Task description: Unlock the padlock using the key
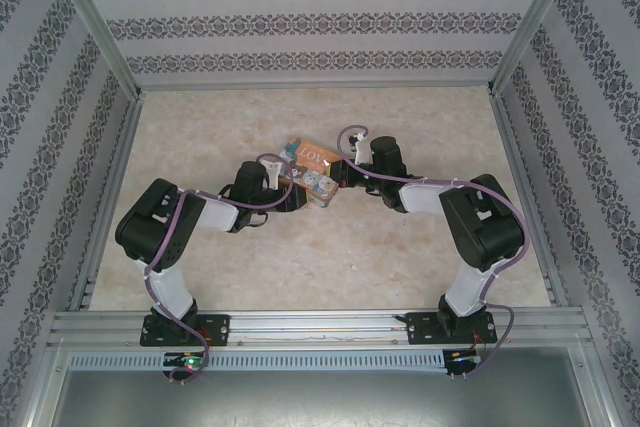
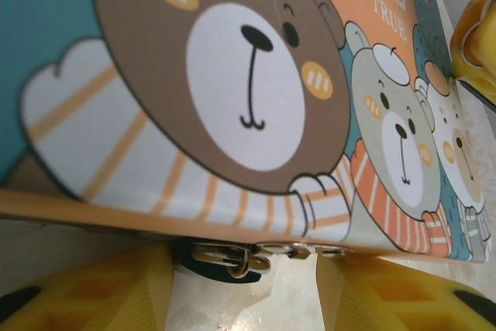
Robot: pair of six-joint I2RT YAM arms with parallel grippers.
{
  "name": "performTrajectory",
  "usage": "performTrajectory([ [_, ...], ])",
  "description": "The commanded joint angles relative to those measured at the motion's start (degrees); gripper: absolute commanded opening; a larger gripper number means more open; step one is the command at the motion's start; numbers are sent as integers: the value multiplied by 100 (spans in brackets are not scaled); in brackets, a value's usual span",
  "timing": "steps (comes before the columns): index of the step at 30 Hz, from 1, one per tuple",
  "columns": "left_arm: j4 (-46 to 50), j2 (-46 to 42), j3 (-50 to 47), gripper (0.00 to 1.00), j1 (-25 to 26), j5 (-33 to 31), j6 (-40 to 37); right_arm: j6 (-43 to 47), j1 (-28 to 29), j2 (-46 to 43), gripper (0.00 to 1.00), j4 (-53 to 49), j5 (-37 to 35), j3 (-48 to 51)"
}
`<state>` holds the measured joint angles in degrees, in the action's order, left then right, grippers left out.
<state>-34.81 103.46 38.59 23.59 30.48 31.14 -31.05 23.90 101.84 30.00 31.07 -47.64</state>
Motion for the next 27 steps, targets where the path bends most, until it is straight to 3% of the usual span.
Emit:
performTrajectory([
  [1, -563, 78, -122, 49, 145, -146, 195, 116, 88, 119, 0, -363, -66, 57],
  [21, -1050, 310, -168, 38, 177, -301, 487, 103, 137, 90, 0, -354, -92, 79],
  [27, -1195, 398, -125, 30, 176, -311, 594, 86, 132, 66, 0, -324, -63, 53],
])
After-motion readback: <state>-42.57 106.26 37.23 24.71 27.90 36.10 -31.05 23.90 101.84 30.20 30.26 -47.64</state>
